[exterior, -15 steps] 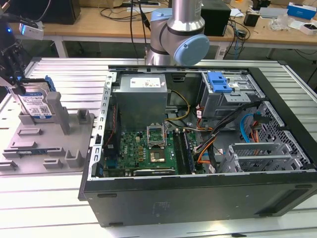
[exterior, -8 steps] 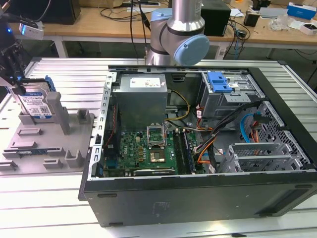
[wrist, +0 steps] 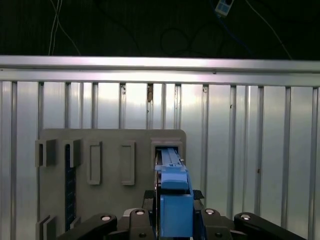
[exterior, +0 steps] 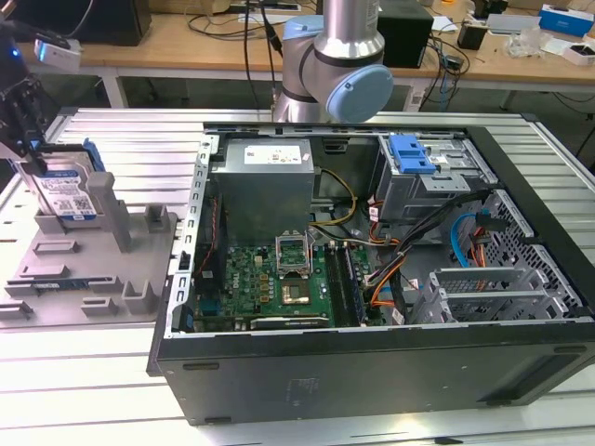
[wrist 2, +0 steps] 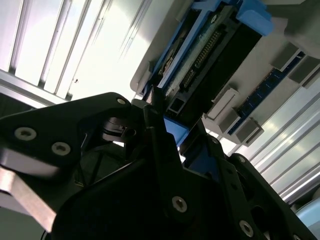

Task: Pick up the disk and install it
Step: 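Pick up the disk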

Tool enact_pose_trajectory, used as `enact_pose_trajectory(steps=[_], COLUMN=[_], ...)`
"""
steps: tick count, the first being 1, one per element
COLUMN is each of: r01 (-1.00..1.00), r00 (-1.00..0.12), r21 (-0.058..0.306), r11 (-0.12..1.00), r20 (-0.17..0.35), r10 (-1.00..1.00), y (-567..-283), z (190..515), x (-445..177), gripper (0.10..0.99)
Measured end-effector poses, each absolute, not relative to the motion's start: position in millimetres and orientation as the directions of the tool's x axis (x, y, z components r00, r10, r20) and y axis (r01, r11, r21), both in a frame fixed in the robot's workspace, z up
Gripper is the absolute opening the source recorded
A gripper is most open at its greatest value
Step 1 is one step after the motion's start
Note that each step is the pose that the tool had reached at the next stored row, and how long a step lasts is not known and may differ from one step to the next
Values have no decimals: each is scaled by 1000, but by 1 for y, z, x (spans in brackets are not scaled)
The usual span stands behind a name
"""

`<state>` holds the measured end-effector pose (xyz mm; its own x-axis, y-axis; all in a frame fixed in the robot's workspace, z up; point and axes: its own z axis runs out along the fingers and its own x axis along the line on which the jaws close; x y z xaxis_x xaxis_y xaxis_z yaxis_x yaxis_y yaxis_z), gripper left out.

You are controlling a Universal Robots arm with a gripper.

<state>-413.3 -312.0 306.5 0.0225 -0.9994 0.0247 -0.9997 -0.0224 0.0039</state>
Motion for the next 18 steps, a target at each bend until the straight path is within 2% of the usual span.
enact_pose_trajectory(steps=[18], r01=[-1000], r00=[23], r21=[4], r11=[-22], r20=[25], r10=[-999], y=[-312], z=[357], x=[-413], gripper=[365])
